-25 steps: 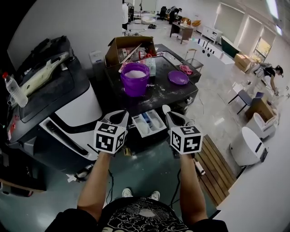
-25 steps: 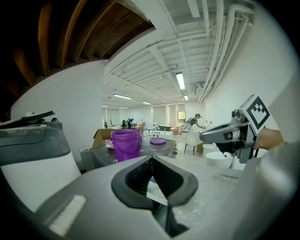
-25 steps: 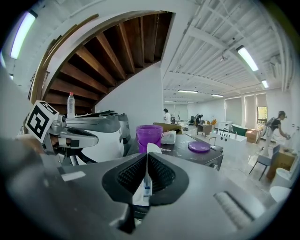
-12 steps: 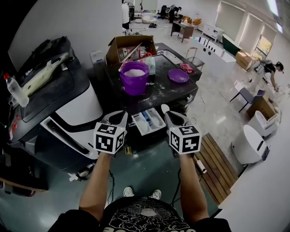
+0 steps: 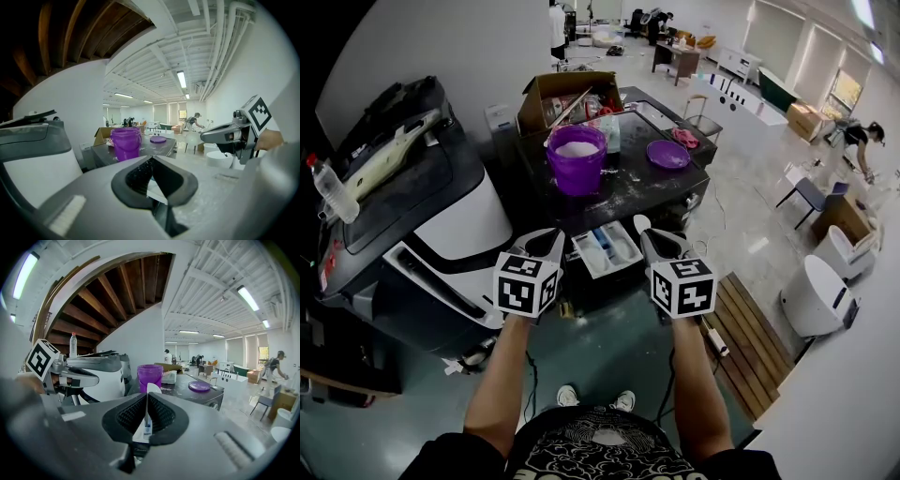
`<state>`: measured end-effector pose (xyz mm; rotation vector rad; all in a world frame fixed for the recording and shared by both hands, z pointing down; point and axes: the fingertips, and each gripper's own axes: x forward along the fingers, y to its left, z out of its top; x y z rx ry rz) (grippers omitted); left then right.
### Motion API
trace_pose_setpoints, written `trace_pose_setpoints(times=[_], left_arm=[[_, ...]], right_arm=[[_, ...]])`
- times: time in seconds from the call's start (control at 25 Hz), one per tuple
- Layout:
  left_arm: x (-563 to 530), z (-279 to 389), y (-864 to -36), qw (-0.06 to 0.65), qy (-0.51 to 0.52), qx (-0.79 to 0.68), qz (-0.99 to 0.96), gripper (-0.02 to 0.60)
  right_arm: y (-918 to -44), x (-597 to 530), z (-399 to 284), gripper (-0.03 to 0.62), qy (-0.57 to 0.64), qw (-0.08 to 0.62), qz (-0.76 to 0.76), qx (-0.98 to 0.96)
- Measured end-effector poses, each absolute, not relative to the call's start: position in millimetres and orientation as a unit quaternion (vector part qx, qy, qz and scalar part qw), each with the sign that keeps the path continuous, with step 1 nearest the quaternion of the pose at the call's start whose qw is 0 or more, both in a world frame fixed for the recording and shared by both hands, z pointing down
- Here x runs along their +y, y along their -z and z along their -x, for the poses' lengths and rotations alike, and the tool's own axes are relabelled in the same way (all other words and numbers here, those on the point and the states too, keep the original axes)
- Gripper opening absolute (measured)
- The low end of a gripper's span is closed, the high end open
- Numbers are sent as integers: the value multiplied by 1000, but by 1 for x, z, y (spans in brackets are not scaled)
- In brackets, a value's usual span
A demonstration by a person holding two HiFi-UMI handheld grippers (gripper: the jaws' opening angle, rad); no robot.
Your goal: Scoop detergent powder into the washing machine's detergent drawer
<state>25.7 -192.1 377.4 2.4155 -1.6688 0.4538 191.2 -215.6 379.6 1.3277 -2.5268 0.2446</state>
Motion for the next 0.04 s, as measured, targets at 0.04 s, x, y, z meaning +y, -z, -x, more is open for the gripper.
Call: trace_pose_setpoints(times=[0.04], left_arm=[[-192,-26,-377,85,-152,-560,-810,0]], right_arm=[[-380,-216,-191,32,-85,138,-459,-873]])
